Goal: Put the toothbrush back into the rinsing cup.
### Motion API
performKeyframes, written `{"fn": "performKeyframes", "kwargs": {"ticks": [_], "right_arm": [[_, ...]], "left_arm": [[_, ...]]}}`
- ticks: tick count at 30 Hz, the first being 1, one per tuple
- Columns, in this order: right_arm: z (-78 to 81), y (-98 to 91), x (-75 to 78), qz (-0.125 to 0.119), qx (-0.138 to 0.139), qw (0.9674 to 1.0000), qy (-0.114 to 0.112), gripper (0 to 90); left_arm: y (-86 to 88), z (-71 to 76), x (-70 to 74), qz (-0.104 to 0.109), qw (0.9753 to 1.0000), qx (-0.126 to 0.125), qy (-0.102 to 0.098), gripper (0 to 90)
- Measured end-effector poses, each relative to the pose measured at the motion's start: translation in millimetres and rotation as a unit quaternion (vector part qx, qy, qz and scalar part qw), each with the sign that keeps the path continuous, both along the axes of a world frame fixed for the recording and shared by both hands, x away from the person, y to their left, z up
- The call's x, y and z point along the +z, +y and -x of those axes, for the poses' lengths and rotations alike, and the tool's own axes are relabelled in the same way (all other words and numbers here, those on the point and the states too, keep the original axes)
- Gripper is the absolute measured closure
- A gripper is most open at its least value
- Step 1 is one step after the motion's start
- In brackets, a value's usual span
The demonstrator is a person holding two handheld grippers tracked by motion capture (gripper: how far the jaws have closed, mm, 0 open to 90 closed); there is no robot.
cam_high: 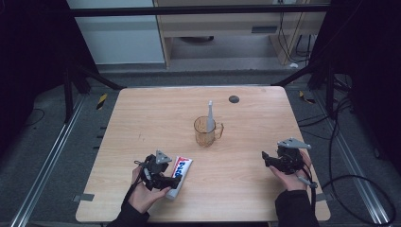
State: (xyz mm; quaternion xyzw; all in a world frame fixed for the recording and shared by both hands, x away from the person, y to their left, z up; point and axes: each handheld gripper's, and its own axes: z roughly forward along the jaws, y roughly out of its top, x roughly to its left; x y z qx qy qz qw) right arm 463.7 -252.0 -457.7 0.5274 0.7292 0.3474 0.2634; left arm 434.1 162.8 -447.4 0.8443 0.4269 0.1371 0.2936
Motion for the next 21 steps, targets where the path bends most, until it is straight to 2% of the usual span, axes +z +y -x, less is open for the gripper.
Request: {"fn": "performKeyframes", "kwargs": {"ticks": [5, 7, 11, 18, 21], "right_arm": [[-0.1, 1.8, 0.1, -0.004, 0.002, 1.0000, 0.004, 31.6], [-0.8, 1.9, -0.7, 0.005, 0.003, 1.0000, 0.004, 31.7], [-1.0, 2.3, -1.3, 0.002, 0.004, 1.0000, 0.006, 32.1], [-1.1, 2.6, -1.4, 0.001, 0.004, 1.0000, 0.008, 32.7], [-1.6, 3.2, -2.2, 0.002, 0.006, 0.9999, 0.010, 32.7]], "left_arm": [[-5.6, -0.7, -5.0, -0.010, 0.9999, -0.006, 0.010, 24.3], [-8.1, -0.3, -6.2, -0.012, 0.9998, -0.005, 0.012, 24.5], [-12.4, -2.4, -10.6, -0.026, 0.9995, -0.006, 0.018, 24.6], [-18.5, -9.2, -14.9, -0.027, 0.9993, -0.004, 0.024, 27.8], [-23.4, -13.6, -14.1, -0.029, 0.9994, -0.001, 0.019, 28.5]]}}
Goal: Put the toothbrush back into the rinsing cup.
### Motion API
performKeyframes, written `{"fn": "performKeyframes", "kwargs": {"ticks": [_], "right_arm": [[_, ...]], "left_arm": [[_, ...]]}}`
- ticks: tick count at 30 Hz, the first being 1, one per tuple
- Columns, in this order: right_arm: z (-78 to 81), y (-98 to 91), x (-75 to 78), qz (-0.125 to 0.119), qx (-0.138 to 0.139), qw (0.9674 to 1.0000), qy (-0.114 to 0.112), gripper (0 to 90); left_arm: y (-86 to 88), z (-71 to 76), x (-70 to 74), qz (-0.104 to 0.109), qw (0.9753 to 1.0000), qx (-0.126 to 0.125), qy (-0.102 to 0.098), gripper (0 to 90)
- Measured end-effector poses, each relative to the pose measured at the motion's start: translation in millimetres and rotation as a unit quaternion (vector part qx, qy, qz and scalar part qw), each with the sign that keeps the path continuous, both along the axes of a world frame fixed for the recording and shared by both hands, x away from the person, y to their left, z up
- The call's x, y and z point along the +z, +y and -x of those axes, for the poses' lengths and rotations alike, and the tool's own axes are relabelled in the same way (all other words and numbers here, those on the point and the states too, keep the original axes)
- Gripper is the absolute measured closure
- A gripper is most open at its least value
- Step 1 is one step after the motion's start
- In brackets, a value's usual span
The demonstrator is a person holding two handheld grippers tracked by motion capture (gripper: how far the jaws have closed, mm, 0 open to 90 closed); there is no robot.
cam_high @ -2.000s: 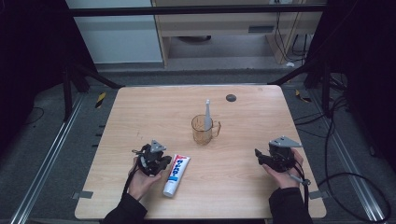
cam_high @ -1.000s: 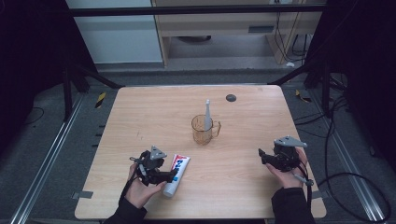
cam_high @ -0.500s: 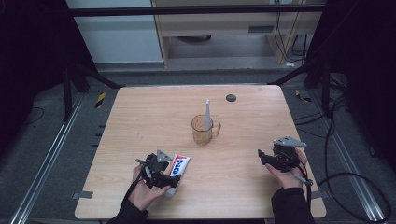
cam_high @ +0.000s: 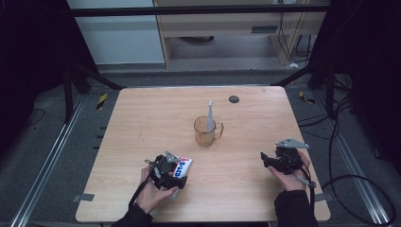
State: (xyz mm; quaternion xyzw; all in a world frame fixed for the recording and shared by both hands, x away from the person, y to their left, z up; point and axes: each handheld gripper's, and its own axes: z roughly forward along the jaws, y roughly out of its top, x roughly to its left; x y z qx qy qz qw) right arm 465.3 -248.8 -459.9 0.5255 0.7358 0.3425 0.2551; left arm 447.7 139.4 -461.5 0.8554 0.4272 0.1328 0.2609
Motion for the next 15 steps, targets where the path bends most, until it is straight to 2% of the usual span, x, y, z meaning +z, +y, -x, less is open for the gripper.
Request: {"fn": "performKeyframes", "kwargs": {"ticks": [15], "right_arm": [[-0.2, 1.5, 0.3, -0.004, 0.003, 1.0000, 0.002, 32.9]], "left_arm": [[-10.0, -13.8, -10.0, -0.015, 0.9998, 0.015, -0.002, 31.8]]}}
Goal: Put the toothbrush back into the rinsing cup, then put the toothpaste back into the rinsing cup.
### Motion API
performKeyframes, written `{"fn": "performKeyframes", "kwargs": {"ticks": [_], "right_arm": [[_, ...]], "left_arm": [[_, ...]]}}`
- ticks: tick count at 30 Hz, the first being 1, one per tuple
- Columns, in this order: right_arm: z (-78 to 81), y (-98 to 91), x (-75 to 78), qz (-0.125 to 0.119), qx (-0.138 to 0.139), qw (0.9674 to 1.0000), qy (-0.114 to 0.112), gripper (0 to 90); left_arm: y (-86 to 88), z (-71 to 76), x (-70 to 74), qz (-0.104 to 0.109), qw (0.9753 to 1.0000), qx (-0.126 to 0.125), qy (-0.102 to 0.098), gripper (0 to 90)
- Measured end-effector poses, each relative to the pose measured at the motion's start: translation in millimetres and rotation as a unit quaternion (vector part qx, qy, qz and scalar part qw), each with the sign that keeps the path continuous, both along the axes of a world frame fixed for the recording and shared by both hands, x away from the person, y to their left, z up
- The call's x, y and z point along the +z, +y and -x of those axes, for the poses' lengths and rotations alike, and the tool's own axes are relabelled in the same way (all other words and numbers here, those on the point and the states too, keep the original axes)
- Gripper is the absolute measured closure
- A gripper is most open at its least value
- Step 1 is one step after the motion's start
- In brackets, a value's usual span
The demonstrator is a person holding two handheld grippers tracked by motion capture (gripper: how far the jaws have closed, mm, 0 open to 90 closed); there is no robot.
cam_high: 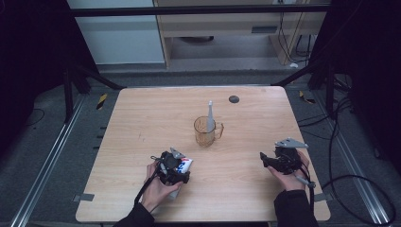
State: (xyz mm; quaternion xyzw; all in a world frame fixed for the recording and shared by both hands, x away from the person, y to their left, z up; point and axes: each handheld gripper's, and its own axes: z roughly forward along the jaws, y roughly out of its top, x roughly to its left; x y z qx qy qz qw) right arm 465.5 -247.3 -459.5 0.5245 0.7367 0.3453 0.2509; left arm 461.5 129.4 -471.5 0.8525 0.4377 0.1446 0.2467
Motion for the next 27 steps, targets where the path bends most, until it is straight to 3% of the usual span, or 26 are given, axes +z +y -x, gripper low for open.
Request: {"fn": "performKeyframes", "kwargs": {"ticks": [13, 21, 25, 27], "right_arm": [[-1.2, -0.4, 0.4, 0.001, 0.002, 1.0000, -0.003, 33.0], [-1.4, 0.0, -0.7, 0.002, 0.002, 1.0000, -0.001, 33.0], [-1.7, -0.4, -1.2, 0.002, 0.003, 1.0000, 0.001, 33.0], [-1.5, -0.3, -1.1, 0.001, 0.004, 1.0000, 0.000, 32.9]], "left_arm": [[2.3, -6.2, -4.6, 0.003, 0.9999, 0.014, 0.009, 34.3], [-1.4, -8.0, -6.1, -0.007, 0.9996, 0.023, 0.011, 34.4], [-1.1, -9.6, -7.7, -0.001, 0.9994, 0.029, 0.020, 34.3], [0.4, -9.6, -8.6, 0.013, 0.9992, 0.029, 0.026, 38.5]]}}
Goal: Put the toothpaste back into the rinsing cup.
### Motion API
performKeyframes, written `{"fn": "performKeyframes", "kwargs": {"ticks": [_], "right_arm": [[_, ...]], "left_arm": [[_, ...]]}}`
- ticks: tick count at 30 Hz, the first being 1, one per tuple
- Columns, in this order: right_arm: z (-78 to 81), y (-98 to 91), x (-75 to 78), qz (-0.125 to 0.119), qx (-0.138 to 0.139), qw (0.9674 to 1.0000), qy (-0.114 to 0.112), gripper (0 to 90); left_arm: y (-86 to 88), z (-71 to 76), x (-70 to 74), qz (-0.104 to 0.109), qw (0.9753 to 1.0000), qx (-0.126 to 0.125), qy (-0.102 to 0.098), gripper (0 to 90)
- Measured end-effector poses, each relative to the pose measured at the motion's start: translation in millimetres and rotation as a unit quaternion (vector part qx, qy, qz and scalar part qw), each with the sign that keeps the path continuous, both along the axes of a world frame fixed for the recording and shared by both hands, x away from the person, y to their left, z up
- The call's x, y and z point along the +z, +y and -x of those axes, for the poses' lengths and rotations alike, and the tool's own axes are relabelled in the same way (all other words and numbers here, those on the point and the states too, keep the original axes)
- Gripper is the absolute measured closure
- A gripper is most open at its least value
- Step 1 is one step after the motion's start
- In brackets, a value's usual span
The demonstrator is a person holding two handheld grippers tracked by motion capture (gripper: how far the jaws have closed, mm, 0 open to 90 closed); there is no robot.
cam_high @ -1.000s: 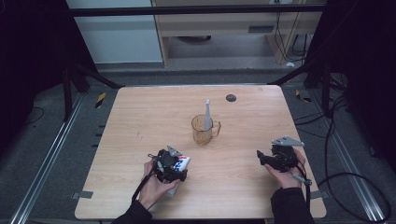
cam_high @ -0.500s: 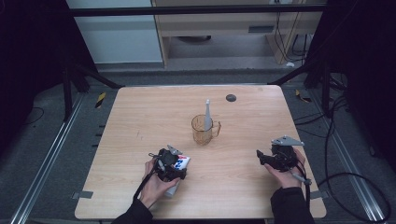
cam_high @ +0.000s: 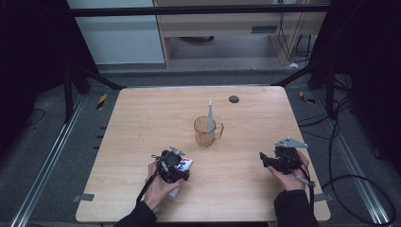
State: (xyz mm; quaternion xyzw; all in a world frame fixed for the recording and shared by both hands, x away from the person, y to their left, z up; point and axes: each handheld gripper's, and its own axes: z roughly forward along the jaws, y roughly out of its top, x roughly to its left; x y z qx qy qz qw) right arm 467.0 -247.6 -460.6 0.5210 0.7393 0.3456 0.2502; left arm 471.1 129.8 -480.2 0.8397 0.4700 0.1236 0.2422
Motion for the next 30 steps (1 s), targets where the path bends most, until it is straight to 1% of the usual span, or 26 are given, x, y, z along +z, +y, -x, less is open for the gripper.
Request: {"fn": "performKeyframes", "kwargs": {"ticks": [1, 2, 4, 7, 10, 12, 14, 16, 17, 20, 22, 25, 28, 30], "right_arm": [[0.0, 0.1, 0.1, -0.001, 0.000, 1.0000, 0.000, 32.9], [0.1, 0.1, 0.3, -0.001, 0.000, 1.0000, 0.000, 32.9], [0.6, 1.0, 0.7, -0.001, 0.001, 1.0000, 0.000, 33.0], [0.3, 1.9, 1.2, -0.002, 0.003, 1.0000, -0.001, 33.1], [0.0, 1.1, 0.7, -0.002, 0.001, 1.0000, 0.001, 33.3], [-0.3, -0.1, 0.7, -0.003, 0.000, 1.0000, 0.000, 33.4], [0.0, -1.1, 1.3, -0.004, -0.001, 1.0000, -0.001, 33.5], [0.3, -1.3, 2.0, -0.005, -0.001, 1.0000, -0.002, 33.5], [0.5, -1.2, 2.4, -0.006, -0.002, 1.0000, -0.002, 33.5], [0.3, -1.6, 2.4, -0.004, -0.002, 1.0000, -0.003, 33.6], [0.6, -2.3, 1.9, -0.004, -0.003, 1.0000, -0.001, 33.8], [0.1, -3.5, 0.5, -0.001, -0.004, 1.0000, 0.000, 33.8], [0.7, -3.8, 1.3, -0.006, -0.005, 1.0000, 0.000, 33.7], [1.0, -4.4, 1.7, -0.007, -0.005, 1.0000, -0.003, 33.1]], "left_arm": [[-0.4, 0.4, -0.2, -0.005, 1.0000, -0.002, -0.003, 41.2], [-0.9, 0.7, -0.4, -0.008, 1.0000, -0.002, -0.006, 41.8], [-0.9, 0.9, 0.2, -0.007, 1.0000, 0.000, -0.004, 43.7], [1.4, 0.5, 1.2, 0.003, 1.0000, 0.003, 0.001, 48.3], [4.8, -0.3, 2.7, 0.013, 0.9999, -0.002, 0.006, 53.1], [5.6, 0.2, 4.0, 0.020, 0.9998, -0.003, 0.004, 57.9], [6.0, 1.1, 5.8, 0.017, 0.9998, -0.011, 0.001, 62.2], [6.2, 2.0, 6.9, 0.016, 0.9997, -0.017, -0.003, 64.5], [6.7, 2.3, 7.8, 0.014, 0.9997, -0.022, -0.002, 65.3], [9.6, 3.5, 10.1, 0.022, 0.9993, -0.029, -0.001, 66.6], [11.7, 5.3, 14.2, 0.030, 0.9990, -0.033, -0.007, 67.0], [16.1, 8.6, 25.1, 0.046, 0.9980, -0.035, -0.024, 67.3], [19.8, 12.5, 37.1, 0.062, 0.9964, -0.035, -0.046, 67.5], [21.5, 15.3, 43.5, 0.073, 0.9945, -0.035, -0.067, 67.5]]}}
